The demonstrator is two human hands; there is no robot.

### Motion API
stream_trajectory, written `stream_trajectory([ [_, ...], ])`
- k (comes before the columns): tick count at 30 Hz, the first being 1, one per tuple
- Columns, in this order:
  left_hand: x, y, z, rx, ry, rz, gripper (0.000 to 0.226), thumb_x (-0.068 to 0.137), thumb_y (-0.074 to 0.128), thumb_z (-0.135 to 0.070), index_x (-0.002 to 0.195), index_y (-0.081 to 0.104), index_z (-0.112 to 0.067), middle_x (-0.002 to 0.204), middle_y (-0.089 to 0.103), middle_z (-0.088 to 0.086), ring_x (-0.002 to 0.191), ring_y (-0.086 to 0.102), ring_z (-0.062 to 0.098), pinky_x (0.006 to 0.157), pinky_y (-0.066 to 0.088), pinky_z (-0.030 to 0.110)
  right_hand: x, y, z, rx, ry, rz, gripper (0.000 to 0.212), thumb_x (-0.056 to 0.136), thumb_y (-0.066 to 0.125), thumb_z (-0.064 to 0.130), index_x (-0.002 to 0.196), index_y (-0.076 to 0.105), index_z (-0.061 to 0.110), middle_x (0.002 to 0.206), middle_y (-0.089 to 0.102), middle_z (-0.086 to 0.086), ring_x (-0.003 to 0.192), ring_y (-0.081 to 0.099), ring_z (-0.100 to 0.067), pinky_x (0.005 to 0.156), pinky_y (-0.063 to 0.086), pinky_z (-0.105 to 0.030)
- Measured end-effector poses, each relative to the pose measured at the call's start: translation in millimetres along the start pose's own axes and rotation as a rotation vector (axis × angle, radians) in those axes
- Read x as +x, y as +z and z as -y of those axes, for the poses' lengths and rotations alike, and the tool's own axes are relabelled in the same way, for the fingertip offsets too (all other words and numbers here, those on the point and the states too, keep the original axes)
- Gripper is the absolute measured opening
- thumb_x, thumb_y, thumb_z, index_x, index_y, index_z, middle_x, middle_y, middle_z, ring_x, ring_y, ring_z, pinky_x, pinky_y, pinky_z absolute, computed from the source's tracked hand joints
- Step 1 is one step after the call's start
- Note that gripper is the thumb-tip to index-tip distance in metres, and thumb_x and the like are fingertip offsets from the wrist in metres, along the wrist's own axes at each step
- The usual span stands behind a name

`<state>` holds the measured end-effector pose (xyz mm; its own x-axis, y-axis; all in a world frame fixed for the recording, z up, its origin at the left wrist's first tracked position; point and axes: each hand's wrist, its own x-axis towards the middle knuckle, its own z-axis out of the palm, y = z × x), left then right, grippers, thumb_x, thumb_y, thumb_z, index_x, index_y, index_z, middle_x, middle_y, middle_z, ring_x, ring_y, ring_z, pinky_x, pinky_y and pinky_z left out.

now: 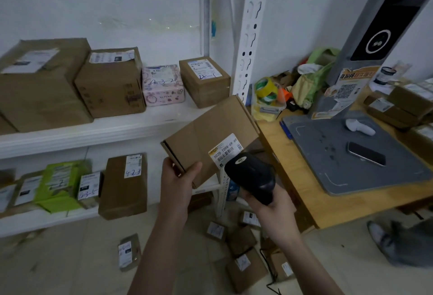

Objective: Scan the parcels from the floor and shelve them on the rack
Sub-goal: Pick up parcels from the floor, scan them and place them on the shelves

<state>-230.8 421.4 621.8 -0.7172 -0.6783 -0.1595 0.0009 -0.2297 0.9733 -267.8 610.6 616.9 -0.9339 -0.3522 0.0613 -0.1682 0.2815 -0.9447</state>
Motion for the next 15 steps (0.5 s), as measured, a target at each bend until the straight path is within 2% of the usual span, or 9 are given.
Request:
stream_trajectory([
  [3, -3, -6, 4, -0.002, -0.004, -0.009, 0.040, 0.090, 0.072, -0.009, 0.109, 0.056, -0.041, 0.118, 0.068, -0.006, 0.112, 0.064, 0.018, 0.096, 0.053, 0.044, -1, 5, -7, -0.012, 0.024, 0.015, 0.004, 0.089, 0.070, 0.010, 0.088, 0.066, 0.010, 0.068, 0.062, -0.008, 0.052, 0.054, -0.008, 0.049, 0.039, -0.018],
  [7, -6, -10, 8, -0.003, -0.001, -0.026, 0.040, 0.089, 0.072, -0.008, 0.110, 0.056, -0.039, 0.118, 0.068, -0.004, 0.110, 0.065, 0.016, 0.094, 0.054, 0.041, -4, 10, -10, -0.022, 0.024, 0.029, 0.004, 0.089, 0.071, 0.012, 0.087, 0.067, 0.011, 0.062, 0.061, -0.003, 0.052, 0.054, -0.009, 0.049, 0.040, -0.019],
  [11, -9, -12, 8, -0.004, 0.012, -0.027, 0.040, 0.090, 0.072, -0.009, 0.114, 0.054, -0.037, 0.116, 0.067, -0.006, 0.106, 0.064, 0.010, 0.085, 0.053, 0.032, -3, 10, -13, -0.039, 0.026, 0.025, 0.009, 0.089, 0.072, 0.013, 0.085, 0.066, 0.007, 0.057, 0.056, -0.001, 0.051, 0.051, -0.010, 0.049, 0.038, -0.023],
  [15, -13, -10, 7, 0.005, 0.023, -0.028, 0.039, 0.090, 0.072, -0.010, 0.110, 0.054, -0.039, 0.115, 0.066, -0.007, 0.105, 0.063, 0.007, 0.085, 0.052, 0.030, -6, 7, -9, -0.053, 0.018, 0.003, 0.009, 0.088, 0.072, 0.011, 0.083, 0.066, 0.007, 0.065, 0.061, -0.008, 0.052, 0.053, -0.015, 0.050, 0.040, -0.020],
])
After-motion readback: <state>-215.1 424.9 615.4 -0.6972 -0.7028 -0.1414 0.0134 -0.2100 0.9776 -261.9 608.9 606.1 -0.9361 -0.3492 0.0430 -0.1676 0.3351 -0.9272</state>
